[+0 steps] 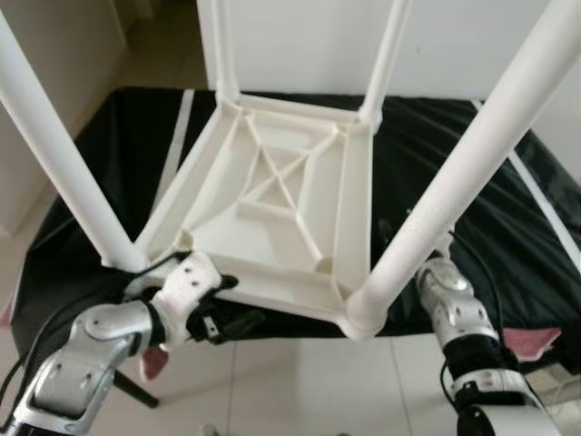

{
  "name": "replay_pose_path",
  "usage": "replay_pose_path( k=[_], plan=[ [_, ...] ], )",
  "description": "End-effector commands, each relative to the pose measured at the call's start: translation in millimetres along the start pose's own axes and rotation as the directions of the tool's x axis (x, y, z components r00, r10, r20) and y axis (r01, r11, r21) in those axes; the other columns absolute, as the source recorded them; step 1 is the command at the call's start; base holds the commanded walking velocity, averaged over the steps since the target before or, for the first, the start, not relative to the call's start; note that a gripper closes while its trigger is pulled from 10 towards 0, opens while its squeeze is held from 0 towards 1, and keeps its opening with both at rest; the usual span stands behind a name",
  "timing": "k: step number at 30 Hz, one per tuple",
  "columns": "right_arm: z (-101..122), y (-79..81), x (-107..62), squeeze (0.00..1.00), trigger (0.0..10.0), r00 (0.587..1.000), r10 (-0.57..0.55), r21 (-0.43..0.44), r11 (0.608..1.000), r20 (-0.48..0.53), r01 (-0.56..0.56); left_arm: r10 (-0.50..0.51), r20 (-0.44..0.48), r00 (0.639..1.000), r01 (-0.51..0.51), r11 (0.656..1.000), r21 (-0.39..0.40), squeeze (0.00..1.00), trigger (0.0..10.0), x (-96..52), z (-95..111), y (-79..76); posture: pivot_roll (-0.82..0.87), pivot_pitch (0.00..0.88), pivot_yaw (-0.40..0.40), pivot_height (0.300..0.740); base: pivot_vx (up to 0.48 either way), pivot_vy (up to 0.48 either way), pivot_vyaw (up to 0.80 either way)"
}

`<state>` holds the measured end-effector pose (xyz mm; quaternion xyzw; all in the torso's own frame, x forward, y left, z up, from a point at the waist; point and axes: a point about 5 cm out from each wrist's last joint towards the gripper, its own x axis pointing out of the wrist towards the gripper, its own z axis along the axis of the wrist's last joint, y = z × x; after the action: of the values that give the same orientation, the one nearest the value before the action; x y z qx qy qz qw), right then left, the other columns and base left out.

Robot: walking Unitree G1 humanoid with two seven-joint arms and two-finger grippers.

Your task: Building children table

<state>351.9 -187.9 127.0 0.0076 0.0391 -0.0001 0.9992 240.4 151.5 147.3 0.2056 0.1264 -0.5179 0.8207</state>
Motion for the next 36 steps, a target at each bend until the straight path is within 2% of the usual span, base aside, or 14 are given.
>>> replay_pose_path(
  k=[1, 5, 9, 12, 15, 19, 23, 29, 30, 31, 33, 36],
  plan=[
    [-6, -1.1, 0.2, 0.0, 10.0, 1.0, 0.0, 0.003, 1.0, -0.031, 0.0, -0.081, -0.057, 0.995, 0.079, 0.997, -0.024, 0.0, 10.0, 7.5, -13, -8.4, 0.08, 0.09, -0.076, 0.74, 0.0, 0.0, 0.0],
    [-3, 3.2, 4.6, 0.0, 10.0, 0.999, 0.02, -0.001, 1.0, -0.031, -0.02, -0.102, -0.072, 0.992, 0.102, 0.995, -0.005, 0.0, 10.0, 16.5, -12, -13.7, 0.07, 0.091, -0.065, 0.74, 0.0, 0.0, 0.0],
    [-3, 4.2, 5.8, 0.0, 10.0, 0.999, 0.025, 0.005, 1.0, -0.033, -0.025, -0.114, -0.06, 0.992, 0.114, 0.993, -0.009, 0.0, 10.0, 18.1, -11, -16.3, 0.07, 0.09, -0.064, 0.74, 0.0, 0.0, 0.0],
    [-1, 12.6, 11.6, 0.0, 10.0, 0.997, 0.068, 0.019, 0.998, -0.047, -0.067, -0.162, -0.019, 0.987, 0.162, 0.987, -0.021, 0.0, 10.0, 25.0, -4, -26.4, 0.07, 0.09, -0.057, 0.74, 0.0, 0.0, 0.0],
    [-1, 14.2, 12.6, 0.0, 10.0, 0.996, 0.076, 0.019, 0.997, -0.049, -0.075, -0.169, -0.012, 0.985, 0.169, 0.985, -0.019, 0.0, 10.0, 26.3, -3, -27.8, 0.07, 0.09, -0.057, 0.74, 0.0, 0.0, 0.0],
    [4, 29.8, 22.3, 0.0, 10.0, 0.987, 0.148, 0.004, 0.989, -0.058, -0.148, -0.18, 0.039, 0.983, 0.18, 0.984, -0.009, 0.0, 10.0, 39.1, 6, -32.8, 0.07, 0.084, -0.054, 0.74, 0.0, 0.0, 0.0],
    [6, 33.4, 27.1, 0.0, 10.0, 0.983, 0.169, -0.009, 0.985, -0.066, -0.17, -0.175, 0.06, 0.983, 0.175, 0.984, -0.006, 0.0, 10.0, 43.6, 11, -32.1, 0.07, 0.081, -0.056, 0.74, 0.0, 0.0, 0.0],
    [10, 28.6, 27.9, 0.0, 10.0, 0.99, 0.141, -0.057, 0.988, -0.027, -0.143, -0.145, 0.087, 0.986, 0.145, 0.989, 0.009, 0.0, 10.0, 45.8, 16, -30.6, 0.08, 0.082, -0.058, 0.74, 0.0, 0.0, 0.0],
    [13, 23.0, 25.6, 0.0, 10.0, 0.994, 0.103, -0.093, 0.991, 0.033, -0.099, -0.087, 0.126, 0.988, 0.083, 0.996, 0.043, 0.0, 10.0, 47.1, 21, -26.4, 0.08, 0.085, -0.061, 0.74, 0.0, 0.0, 0.0],
    [13, 23.0, 25.6, 0.0, 10.0, 0.994, 0.103, -0.093, 0.991, 0.033, -0.099, -0.087, 0.126, 0.988, 0.083, 0.996, 0.043, 0.0, 10.0, 47.1, 21, -26.4, 0.08, 0.085, -0.061, 0.74, 0.0, 0.0, 0.0],
    [15, 13.7, 19.6, 0.0, 10.0, 0.992, 0.034, -0.093, 0.995, 0.119, -0.023, -0.034, 0.168, 0.985, 0.029, 0.999, 0.028, 0.0, 10.0, 49.2, 26, -22.9, 0.08, 0.086, -0.062, 0.74, 0.0, 0.0, 0.0],
    [13, 6.1, 11.9, 0.0, 10.0, 0.987, 0.021, -0.054, 0.998, 0.156, -0.013, 0.001, 0.216, 0.976, -0.006, 1.0, 0.022, 0.0, 10.0, 52.2, 31, -24.0, 0.07, 0.085, -0.061, 0.74, 0.0, 0.0, 0.0]
  ],
)
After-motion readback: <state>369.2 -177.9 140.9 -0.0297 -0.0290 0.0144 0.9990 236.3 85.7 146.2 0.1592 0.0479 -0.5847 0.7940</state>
